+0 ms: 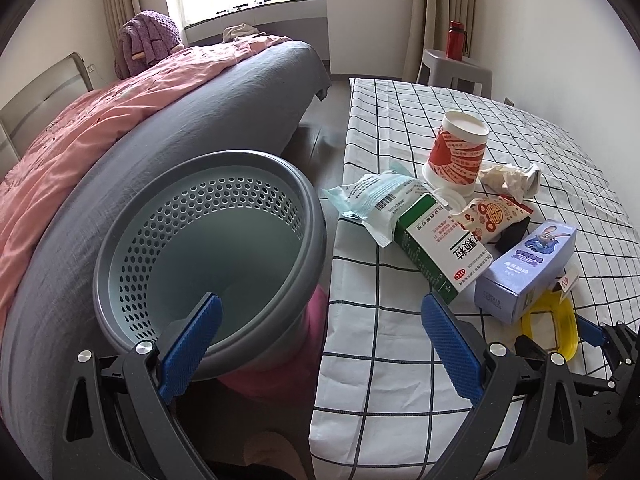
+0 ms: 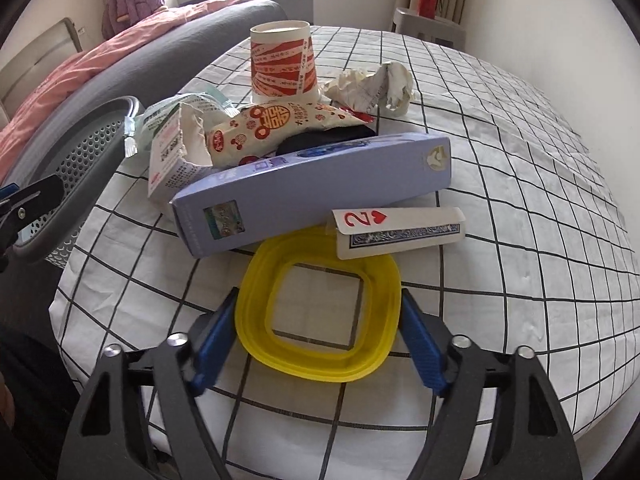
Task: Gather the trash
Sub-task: 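Lower the right gripper onto the yellow square ring and close it, then grasp the blue Zootopia toothpaste box with the left gripper while the right lifts the yellow ring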
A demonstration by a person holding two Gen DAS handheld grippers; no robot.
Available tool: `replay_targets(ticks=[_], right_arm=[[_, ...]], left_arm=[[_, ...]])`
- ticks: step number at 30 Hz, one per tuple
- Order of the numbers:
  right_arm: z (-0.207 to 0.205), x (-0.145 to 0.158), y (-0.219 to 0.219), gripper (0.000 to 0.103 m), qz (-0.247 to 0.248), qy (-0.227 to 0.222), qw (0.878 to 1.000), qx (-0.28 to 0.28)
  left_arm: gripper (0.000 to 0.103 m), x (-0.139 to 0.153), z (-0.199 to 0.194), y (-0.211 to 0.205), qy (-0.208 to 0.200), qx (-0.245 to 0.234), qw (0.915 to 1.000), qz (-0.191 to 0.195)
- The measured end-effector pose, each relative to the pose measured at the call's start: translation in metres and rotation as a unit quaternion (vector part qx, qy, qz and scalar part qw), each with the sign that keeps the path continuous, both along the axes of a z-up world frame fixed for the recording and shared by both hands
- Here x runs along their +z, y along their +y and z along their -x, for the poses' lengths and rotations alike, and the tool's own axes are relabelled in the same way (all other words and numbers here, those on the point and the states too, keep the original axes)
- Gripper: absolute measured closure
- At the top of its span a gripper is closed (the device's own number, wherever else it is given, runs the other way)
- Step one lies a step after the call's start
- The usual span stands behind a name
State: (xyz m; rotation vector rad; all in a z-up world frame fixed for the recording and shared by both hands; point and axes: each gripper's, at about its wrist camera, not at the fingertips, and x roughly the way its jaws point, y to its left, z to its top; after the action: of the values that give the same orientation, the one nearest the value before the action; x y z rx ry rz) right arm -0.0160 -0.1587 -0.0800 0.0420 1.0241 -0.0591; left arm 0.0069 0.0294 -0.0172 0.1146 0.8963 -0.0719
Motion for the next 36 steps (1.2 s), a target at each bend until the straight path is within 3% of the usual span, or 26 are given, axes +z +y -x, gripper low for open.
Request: replay_targets(ticks=[12,20,25,30,36], right_arm=[[0.037,0.007,-0.025,0.034,-0.039,0.006,0.999,-0.009],[0.071,0.024,-0.053,0.034,-0.076,-0.012,0.997,-0.026],[0.082,0.032,-0.075,0.034,-0.087,-0.021,0.995,-0.043],[0.094,0.035,-0.103,0.034,-0.099,-0.03,0.993,-0.063],[0.099,0.026,-0.121,0.034,-0.12,-0.038,0.989,-0.075]], left_arm=[[0.008,0.002,0.008,-0.018,0.002,-0.046,0.9988,0.014],[0.008,0.003,0.017,-0.053,0.01,-0.104,0.9943,0.022],[0.008,-0.002,0.022,-0.084,0.021,-0.144,0.9893,0.01],[0.008,-0.013,0.014,-0.12,0.05,-0.196,0.9793,0.009],[0.008,-0.031,-0.005,-0.153,0.078,-0.218,0.9729,-0.005]])
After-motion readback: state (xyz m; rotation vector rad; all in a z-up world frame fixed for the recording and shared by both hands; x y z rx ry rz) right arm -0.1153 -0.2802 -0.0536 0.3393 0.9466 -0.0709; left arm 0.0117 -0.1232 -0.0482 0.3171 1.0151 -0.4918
